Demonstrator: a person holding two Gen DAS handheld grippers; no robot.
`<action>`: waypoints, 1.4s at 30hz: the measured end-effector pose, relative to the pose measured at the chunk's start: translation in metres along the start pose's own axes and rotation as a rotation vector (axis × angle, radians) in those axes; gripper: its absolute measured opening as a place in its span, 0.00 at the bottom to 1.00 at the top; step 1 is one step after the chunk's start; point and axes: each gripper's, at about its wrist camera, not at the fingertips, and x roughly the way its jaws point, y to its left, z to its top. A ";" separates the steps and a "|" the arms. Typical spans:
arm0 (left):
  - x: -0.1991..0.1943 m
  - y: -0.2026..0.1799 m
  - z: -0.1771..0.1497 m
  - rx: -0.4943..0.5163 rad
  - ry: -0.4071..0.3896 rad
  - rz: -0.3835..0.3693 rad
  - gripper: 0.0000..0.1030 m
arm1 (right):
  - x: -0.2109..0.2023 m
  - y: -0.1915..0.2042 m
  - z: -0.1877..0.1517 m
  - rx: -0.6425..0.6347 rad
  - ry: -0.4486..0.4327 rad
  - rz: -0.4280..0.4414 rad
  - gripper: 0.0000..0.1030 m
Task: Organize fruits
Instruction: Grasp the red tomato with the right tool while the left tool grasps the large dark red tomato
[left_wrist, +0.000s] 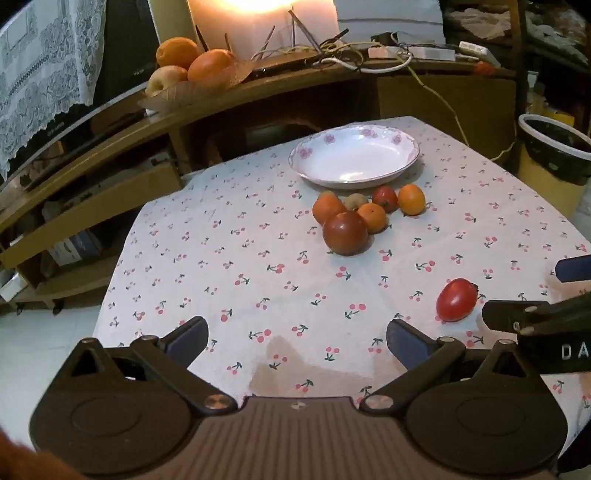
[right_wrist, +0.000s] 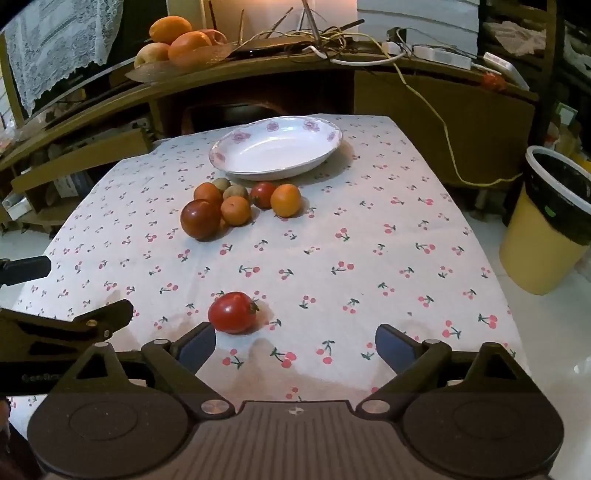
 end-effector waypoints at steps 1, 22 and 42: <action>0.001 -0.001 0.001 -0.001 0.007 -0.001 1.00 | 0.000 0.001 0.000 -0.003 0.001 0.001 0.90; 0.006 0.022 -0.007 0.003 -0.012 -0.008 1.00 | 0.018 0.004 0.006 -0.051 0.041 0.079 0.89; 0.030 -0.002 0.032 0.081 -0.085 -0.091 0.77 | 0.031 -0.002 0.018 -0.086 0.068 0.082 0.35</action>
